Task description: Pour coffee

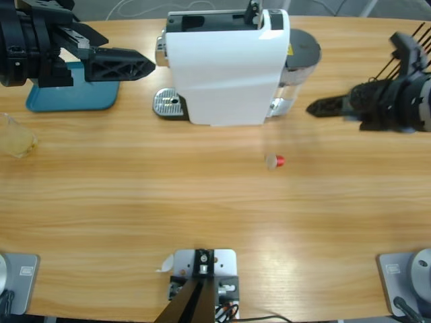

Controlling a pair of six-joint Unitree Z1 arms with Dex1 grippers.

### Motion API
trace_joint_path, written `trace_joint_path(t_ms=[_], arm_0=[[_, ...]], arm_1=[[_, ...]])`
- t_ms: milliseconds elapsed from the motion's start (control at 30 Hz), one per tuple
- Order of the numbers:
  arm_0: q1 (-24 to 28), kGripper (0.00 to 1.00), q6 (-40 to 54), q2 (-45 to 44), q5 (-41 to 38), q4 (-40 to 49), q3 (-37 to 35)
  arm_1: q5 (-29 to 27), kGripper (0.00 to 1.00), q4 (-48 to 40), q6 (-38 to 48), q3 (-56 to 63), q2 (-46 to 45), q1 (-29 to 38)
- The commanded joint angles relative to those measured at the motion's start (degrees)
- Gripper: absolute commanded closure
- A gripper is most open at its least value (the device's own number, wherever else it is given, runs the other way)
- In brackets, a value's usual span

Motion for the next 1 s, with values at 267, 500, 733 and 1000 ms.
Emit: trace_joint_path(t_ms=[267, 500, 733, 1000], arm_0=[[-1.37, 0.000, -0.96, -0.57, -0.33, -0.30, 2.26], [-1.39, 0.000, -0.96, -0.53, -0.19, 0.02, 2.45], [-1.39, 0.000, -1.05, -0.43, -0.21, -0.03, 3.02], [-1.39, 0.000, -1.05, -0.23, -0.12, -0.24, 3.95]], arm_1=[[4.85, 0.018, -3.82, 4.25, 0.10, 8.96, 5.53], [2.32, 0.004, -4.46, 12.39, -0.09, 15.29, 6.37], [2.92, 0.013, -3.84, 22.60, -2.15, 20.99, 6.37], [4.29, 0.023, -4.25, 23.76, -2.38, 22.23, 6.97]])
